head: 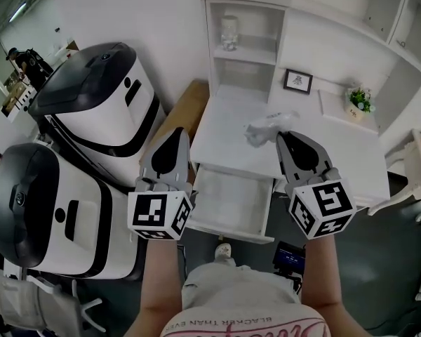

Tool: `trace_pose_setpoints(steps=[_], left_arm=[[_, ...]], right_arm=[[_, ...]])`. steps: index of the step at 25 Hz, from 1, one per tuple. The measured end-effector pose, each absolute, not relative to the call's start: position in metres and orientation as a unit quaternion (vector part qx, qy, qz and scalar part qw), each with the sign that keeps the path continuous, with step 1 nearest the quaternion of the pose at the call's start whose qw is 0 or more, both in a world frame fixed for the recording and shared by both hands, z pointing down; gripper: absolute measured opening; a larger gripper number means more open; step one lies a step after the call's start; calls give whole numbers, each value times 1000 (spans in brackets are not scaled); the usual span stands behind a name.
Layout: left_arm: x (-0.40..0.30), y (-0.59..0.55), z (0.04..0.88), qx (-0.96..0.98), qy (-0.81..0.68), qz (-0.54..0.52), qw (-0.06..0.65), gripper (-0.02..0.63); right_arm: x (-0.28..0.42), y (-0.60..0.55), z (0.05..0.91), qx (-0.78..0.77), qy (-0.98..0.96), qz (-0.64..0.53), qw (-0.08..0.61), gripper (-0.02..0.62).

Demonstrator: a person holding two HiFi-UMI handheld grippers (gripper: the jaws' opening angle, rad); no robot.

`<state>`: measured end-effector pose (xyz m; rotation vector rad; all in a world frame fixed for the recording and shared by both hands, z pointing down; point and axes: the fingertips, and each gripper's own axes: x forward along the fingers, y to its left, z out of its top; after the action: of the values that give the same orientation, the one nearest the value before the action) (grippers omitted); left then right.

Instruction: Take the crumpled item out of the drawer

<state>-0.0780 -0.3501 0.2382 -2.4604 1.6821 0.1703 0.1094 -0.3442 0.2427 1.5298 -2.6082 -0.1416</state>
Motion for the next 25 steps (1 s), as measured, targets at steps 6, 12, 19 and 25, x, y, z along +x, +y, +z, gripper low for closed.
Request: trace_pose_setpoints(steps=[6,12,19,25], left_arm=[[-74,-341,216,-821,557,67,104,9],[-79,-338,207,-820,558,75,108,9],[-81,-334,202,-821,555,86,105,9],[-79,-331,198,-822,552,85,112,9]], right_arm=[[125,-335,217,529,-843,-92,44,28],[135,-328,204,549,-826,-117,42,21],[140,-325,199,553,-826,-110,21,12],[141,-322,197,554,-825,-112,12,11]])
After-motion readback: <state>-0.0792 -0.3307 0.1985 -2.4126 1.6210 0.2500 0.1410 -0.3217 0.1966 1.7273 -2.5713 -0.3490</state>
